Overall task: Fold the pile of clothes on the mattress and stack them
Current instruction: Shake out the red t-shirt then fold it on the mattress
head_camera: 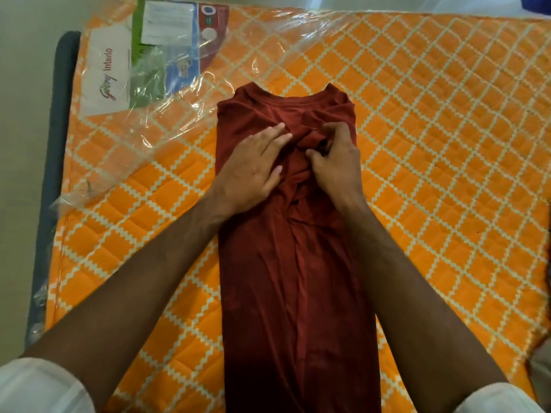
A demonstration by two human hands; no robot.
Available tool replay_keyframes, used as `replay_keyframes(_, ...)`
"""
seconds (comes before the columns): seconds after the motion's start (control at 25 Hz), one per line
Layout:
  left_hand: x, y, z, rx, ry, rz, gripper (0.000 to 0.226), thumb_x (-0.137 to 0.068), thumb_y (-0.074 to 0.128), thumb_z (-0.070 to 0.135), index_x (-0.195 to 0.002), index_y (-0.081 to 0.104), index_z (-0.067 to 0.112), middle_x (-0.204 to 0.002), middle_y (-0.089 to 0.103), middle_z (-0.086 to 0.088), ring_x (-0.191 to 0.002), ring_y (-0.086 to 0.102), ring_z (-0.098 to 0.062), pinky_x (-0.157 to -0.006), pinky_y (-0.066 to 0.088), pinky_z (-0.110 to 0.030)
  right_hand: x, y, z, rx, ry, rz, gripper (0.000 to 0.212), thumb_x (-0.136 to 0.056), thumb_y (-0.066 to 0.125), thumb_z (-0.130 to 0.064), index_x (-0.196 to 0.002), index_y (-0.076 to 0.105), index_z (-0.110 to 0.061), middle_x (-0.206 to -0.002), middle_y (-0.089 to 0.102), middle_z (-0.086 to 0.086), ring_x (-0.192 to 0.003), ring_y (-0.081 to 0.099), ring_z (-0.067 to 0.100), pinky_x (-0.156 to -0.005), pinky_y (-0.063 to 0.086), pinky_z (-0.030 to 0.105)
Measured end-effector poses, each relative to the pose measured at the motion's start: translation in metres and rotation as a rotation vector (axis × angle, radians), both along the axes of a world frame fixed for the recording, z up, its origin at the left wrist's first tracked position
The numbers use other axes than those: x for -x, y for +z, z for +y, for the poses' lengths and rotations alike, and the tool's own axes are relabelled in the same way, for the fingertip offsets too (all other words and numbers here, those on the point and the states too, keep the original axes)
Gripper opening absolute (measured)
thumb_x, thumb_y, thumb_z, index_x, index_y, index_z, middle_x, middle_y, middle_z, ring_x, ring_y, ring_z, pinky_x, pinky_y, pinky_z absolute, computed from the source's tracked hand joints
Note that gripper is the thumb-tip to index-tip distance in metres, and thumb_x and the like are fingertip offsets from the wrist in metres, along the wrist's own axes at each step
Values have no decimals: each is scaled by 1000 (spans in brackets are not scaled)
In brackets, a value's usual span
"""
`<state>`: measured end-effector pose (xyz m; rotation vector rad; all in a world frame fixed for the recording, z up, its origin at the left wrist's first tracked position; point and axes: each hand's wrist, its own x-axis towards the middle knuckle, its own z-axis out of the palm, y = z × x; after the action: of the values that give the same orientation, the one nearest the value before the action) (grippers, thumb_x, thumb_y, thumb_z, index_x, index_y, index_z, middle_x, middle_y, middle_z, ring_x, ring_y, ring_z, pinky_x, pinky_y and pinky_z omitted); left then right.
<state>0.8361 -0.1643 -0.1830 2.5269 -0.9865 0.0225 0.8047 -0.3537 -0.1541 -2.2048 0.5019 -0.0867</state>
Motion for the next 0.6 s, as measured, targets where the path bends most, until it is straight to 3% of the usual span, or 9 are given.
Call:
replay_keyframes(0.08, -2, -18, 3, -83, 86, 55, 63, -103, 37, 44, -157, 28, 11, -165, 24, -9, -152, 21, -23, -124, 18, -46, 1, 5, -18, -133, -118, 7, 32, -86, 67, -8, -116, 61, -16, -73, 58, -9, -64, 59, 5, -68, 52, 34)
replay_keyframes(0.2, -1, -28, 6, -194, 77, -16, 70, -103, 27, 56, -160, 17, 16, -168, 14, -8, -155, 11, -23, -125, 10, -47, 16, 9, -40, -181, -262, 26, 26, -91, 56, -13, -117, 55, -19, -76, 60, -6, -74, 68, 23, -66, 54, 43)
replay_keyframes(0.32, 0, -25, 4, -205, 74, -33, 74, -102, 27, 60, -161, 12, 18, -168, 9, -9, -156, 7, -24, -126, 8, -47, 35, 6, -32, -141, -220, 26, 28, -94, 64, -41, -109, 59, -18, -82, 65, -5, -78, 67, 14, -74, 55, 40)
replay_keyframes(0.44, 2, -26, 5, -205, 83, -29, 74, -102, 26, 59, -161, 12, 17, -168, 9, -10, -156, 6, -24, -125, 9, -47, 55, -3, -10, -48, -40, 40, 47, -73, 77, -63, -94, 60, -25, -87, 62, -8, -82, 61, 7, -72, 51, 28)
replay_keyframes(0.6, 3, -25, 3, -191, 90, -27, 72, -103, 26, 57, -161, 12, 17, -168, 9, -9, -156, 5, -23, -125, 9, -47, 73, -9, 1, -24, -2, -54, 40, -70, 84, -39, -98, 59, -29, -86, 63, -14, -84, 62, 9, -78, 54, 42)
